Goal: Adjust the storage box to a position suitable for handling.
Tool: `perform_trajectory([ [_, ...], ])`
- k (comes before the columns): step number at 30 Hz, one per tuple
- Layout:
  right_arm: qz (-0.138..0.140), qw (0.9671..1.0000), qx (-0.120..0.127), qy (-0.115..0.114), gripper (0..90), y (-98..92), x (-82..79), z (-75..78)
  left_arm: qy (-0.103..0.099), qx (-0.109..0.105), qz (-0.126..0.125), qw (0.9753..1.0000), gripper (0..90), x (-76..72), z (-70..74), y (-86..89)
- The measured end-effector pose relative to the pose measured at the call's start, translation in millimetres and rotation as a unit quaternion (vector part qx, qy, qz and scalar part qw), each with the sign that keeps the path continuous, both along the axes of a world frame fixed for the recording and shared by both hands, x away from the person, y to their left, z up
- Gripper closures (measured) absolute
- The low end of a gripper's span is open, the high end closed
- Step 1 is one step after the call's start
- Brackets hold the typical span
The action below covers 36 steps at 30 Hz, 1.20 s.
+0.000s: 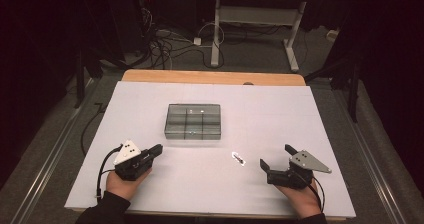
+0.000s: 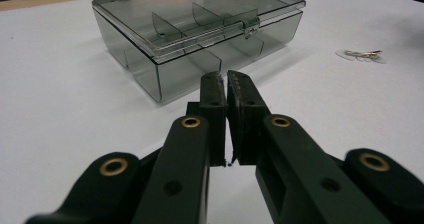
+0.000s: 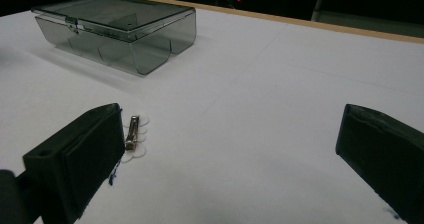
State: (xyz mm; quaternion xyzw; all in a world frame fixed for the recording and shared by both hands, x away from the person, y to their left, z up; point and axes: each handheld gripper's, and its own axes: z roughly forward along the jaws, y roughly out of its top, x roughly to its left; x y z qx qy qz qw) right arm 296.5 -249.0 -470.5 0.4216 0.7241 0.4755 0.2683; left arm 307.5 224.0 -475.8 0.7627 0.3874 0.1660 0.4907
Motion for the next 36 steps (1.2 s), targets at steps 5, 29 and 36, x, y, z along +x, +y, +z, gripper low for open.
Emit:
perform_trajectory([
  [5, 0.003, 1.0, -0.001, -0.001, 0.3, 0.8, 0.0, -0.5, 0.01, -0.002, -0.011, 0.9999, 87.8, 1.7, -1.9, -0.1],
  [29, 0.008, 0.9999, -0.006, -0.012, 0.3, -2.1, -11.0, 0.5, 0.018, -0.032, 0.02, 0.9991, 87.9, 15.9, -8.3, 4.1],
  [36, 0.007, 0.9998, -0.005, -0.015, 0.3, -3.8, -12.0, 1.1, 0.035, -0.02, 0.047, 0.9981, 87.9, 29.7, -6.0, 5.1],
])
